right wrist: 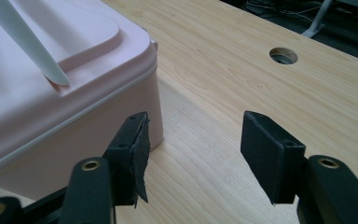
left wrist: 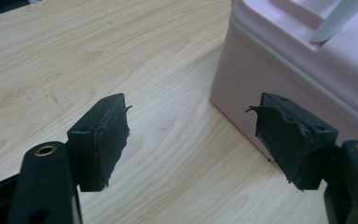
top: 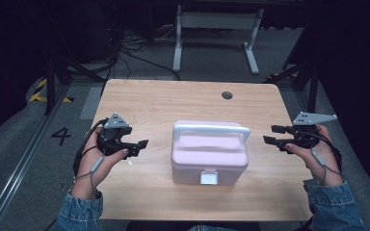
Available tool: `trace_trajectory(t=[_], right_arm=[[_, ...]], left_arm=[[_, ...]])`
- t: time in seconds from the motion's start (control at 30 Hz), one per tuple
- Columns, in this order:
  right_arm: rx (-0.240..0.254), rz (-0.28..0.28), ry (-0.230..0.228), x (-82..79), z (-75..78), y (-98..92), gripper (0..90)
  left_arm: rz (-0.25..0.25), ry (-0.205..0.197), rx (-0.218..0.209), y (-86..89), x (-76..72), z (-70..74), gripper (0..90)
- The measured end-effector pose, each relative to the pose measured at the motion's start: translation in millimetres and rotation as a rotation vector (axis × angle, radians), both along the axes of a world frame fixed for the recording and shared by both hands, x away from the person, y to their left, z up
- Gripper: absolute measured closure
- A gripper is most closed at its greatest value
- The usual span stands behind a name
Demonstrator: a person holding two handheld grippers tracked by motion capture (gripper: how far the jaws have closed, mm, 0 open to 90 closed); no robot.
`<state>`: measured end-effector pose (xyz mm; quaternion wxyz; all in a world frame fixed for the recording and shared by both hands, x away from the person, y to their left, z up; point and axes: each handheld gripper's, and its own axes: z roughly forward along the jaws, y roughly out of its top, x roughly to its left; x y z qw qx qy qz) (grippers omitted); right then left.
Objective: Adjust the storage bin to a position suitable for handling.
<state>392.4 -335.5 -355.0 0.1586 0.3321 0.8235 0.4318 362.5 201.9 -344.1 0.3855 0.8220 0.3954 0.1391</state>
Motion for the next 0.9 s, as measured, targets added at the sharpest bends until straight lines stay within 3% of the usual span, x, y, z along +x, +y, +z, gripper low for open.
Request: trace_trajectory(t=[0.23, 0.53, 0.9], right_arm=[[0.007, -0.001, -0.003, -2.5, 0.7, -2.2, 42.5], [-0.002, -0.007, -0.015, -7.1, -0.4, -3.9, 42.7], [0.013, -0.026, -0.006, -15.2, -3.4, -11.4, 41.6]], left_arm=[[-0.029, -0.023, -0.025, -6.7, -3.2, 6.0, 26.4], [-0.143, -0.057, -0.122, -33.5, -8.1, 17.8, 26.3], [-0.223, -0.071, -0.146, -67.7, 2.6, 11.1, 27.3]])
